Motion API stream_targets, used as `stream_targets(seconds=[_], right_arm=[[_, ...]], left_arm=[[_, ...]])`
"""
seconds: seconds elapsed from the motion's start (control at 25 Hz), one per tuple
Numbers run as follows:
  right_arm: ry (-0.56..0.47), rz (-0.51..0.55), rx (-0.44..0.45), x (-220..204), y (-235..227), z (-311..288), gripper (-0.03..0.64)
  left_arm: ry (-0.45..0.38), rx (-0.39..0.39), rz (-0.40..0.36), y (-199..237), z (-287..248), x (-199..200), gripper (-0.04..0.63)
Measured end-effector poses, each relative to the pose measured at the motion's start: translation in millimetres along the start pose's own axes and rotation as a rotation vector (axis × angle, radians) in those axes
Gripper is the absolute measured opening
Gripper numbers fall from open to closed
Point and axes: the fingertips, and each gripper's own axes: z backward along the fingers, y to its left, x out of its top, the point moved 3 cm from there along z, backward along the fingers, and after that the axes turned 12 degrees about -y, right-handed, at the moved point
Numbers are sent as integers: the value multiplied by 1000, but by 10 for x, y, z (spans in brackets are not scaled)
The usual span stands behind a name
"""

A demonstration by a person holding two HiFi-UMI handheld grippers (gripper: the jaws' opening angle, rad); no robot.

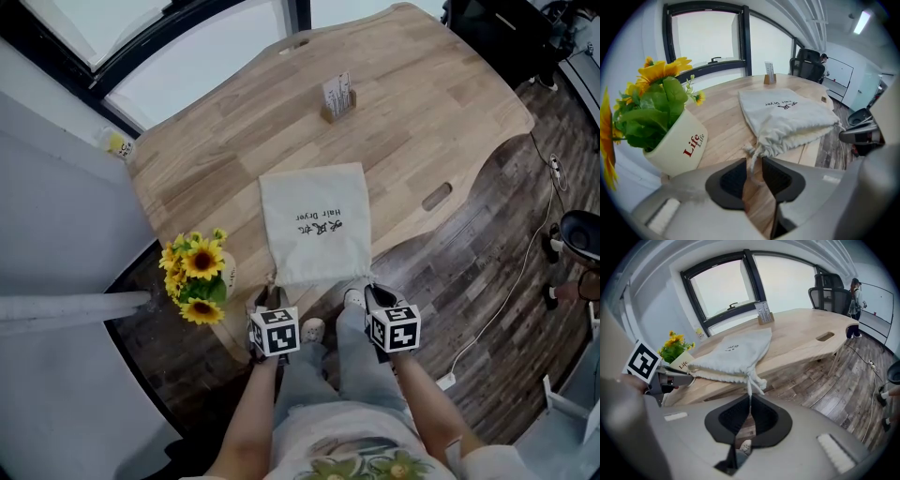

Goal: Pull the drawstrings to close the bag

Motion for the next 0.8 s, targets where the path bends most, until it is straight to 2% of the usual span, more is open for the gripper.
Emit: stream_targets(seconds=[0.2,0.28,0.4,0.48,0.56,0.64,0.72,0.8], right_arm=[[30,16,-8,-61,-5,-17,14],[31,39,20,-72,39,-31,14],[8,83,55,-47,109,-47,22],[3,106,73,-30,144,-82,74],[16,118,82,-35,163,-150,92],[38,133,86,-59,163,-231,80],[64,150,89,-93,155,-287,31],[81,158,83,-112,144,-300,15]], left_arm=[[-7,-4,-22,-123,-22,-14,15],[-3,3,-27,-133,-26,-15,14],[9,-31,-16,-122,-24,-17,14],[22,-62,-12,-119,-23,-15,14],[30,-80,-10,-115,-25,-12,14],[28,-83,-13,-115,-26,-13,14],[20,-77,-23,-125,-22,-10,14],[10,-71,-26,-128,-16,-1,14]])
